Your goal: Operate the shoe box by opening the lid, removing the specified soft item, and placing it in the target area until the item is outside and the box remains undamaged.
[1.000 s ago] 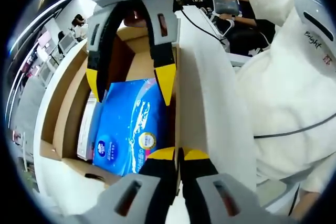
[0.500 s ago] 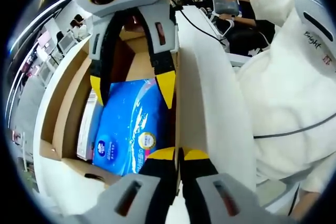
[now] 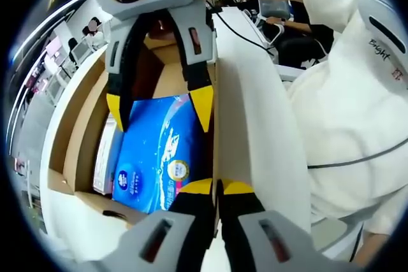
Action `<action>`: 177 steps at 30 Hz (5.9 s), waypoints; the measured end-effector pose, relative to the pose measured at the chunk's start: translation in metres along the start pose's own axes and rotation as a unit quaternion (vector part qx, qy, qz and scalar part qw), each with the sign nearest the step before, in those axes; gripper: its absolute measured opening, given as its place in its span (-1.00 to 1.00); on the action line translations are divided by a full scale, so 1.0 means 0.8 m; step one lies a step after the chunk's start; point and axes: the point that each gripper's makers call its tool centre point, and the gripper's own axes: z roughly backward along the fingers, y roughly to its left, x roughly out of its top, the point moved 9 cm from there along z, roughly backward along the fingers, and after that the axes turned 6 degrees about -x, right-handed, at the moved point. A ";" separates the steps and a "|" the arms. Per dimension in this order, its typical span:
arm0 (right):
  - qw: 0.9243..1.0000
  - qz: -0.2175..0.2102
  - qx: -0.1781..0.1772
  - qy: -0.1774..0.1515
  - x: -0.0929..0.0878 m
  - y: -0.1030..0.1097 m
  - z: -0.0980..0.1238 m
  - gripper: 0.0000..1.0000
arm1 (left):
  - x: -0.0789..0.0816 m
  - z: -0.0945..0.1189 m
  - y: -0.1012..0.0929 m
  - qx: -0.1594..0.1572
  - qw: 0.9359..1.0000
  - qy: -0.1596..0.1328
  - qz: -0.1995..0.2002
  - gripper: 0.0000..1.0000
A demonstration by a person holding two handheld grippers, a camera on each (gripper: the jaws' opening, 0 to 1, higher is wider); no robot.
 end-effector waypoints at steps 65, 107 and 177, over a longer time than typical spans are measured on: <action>0.981 0.018 0.020 0.194 -0.079 -0.004 0.061 0.28 | 0.004 -0.001 -0.010 -0.002 1.000 0.002 0.005 -0.97; 0.947 0.011 0.070 0.313 -0.087 -0.025 0.020 0.58 | 0.003 0.000 -0.006 0.000 1.000 0.001 0.003 -0.97; 0.947 -0.005 0.076 0.311 -0.071 -0.017 0.037 0.42 | 0.003 0.002 -0.005 0.001 1.000 -0.007 0.001 -0.97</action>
